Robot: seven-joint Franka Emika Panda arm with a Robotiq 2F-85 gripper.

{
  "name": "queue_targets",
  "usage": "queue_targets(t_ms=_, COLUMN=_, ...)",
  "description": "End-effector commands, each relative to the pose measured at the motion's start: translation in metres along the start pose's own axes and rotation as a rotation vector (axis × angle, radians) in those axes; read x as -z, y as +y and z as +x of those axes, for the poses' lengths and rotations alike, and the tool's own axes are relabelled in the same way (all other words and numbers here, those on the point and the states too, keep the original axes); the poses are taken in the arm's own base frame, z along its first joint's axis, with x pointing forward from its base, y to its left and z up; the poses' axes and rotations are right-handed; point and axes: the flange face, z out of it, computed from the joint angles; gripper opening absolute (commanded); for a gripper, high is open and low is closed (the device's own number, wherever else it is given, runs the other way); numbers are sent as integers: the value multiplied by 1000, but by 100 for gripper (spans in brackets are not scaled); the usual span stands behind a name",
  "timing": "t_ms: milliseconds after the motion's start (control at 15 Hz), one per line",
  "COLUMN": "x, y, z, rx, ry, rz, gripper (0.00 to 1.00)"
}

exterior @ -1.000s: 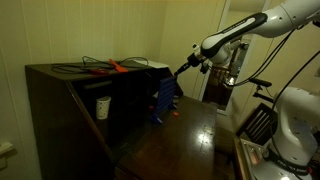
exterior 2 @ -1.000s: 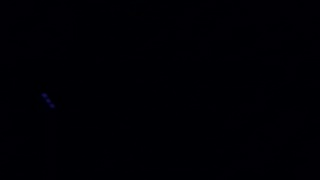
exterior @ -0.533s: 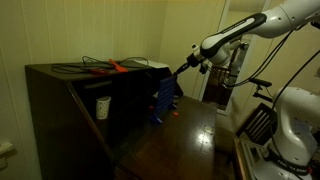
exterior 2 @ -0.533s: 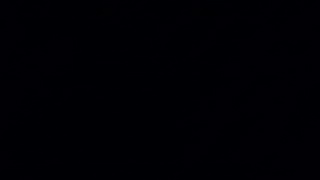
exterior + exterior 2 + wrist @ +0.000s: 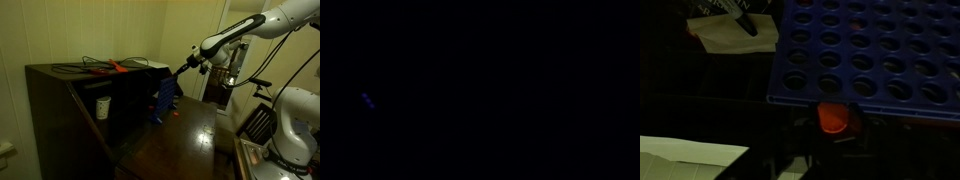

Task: Pick up one orange circular object and put in the blue frame

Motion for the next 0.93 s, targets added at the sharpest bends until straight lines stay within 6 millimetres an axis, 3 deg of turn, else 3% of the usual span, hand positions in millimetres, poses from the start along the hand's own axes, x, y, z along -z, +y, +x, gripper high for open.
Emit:
queue_targets(t_ms=0, x=-1, y=1, z=1, rx=10, ry=10, rz=1, gripper=10)
queue_targets(t_ms=533, x=-4, y=1, z=2, rx=9, ry=2, rz=0, gripper=10)
queue_targets(t_ms=600, x=-4, y=1, z=3, rx=7, ry=3, rz=0, gripper=60)
queue_targets(t_ms=667, x=-3, y=1, z=3, rx=6, ry=7, rz=1, gripper=62)
queue_targets(t_ms=867, x=-2, y=0, z=4, rx=5, ry=11, rz=5, gripper=82)
